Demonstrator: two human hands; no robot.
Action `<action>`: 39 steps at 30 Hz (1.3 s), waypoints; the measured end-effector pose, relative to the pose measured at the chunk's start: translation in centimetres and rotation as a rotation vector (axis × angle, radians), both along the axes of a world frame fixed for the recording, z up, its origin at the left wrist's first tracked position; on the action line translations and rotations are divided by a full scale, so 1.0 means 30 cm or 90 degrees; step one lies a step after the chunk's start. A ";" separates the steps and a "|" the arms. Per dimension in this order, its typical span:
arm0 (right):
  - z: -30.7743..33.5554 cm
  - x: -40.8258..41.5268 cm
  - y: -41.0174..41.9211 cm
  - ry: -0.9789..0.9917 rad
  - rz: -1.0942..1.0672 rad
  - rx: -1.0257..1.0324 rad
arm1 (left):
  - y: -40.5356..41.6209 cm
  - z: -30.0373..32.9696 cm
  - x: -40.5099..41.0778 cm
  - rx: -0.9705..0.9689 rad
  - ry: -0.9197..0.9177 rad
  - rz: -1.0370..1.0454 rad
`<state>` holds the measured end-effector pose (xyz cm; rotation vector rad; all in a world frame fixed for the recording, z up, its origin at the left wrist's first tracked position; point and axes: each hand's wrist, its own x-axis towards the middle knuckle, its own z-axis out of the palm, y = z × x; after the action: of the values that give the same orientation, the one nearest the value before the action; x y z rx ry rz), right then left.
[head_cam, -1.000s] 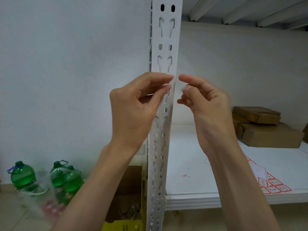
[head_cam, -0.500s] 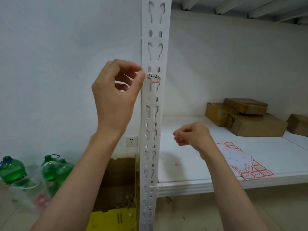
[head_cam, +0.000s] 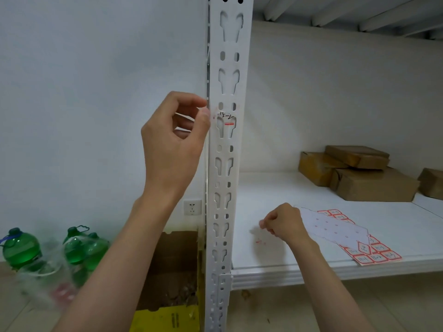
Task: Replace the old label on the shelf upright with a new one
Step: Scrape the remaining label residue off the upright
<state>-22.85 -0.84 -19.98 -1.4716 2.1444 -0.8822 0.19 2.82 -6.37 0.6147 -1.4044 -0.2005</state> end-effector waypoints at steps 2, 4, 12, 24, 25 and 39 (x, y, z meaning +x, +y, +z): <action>-0.003 -0.007 -0.008 0.012 -0.007 0.019 | 0.003 0.002 -0.002 0.006 -0.010 -0.007; 0.001 -0.007 -0.010 0.009 -0.024 0.028 | 0.006 0.003 -0.006 0.012 -0.018 -0.018; 0.009 -0.012 -0.011 0.052 -0.057 -0.026 | 0.000 -0.001 -0.026 0.097 -0.059 -0.073; 0.228 0.059 0.036 0.004 -0.027 -0.329 | -0.009 0.028 -0.038 0.148 -0.058 -0.050; 0.232 0.058 0.033 0.010 -0.023 -0.310 | -0.005 0.034 -0.036 0.136 -0.067 -0.032; 0.251 0.096 0.055 -0.001 0.010 -0.301 | 0.040 0.088 -0.045 0.077 -0.172 0.171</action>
<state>-19.97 0.81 -12.46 -1.6922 2.0043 -1.4559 -1.17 4.01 -3.73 0.9512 -1.5575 0.0137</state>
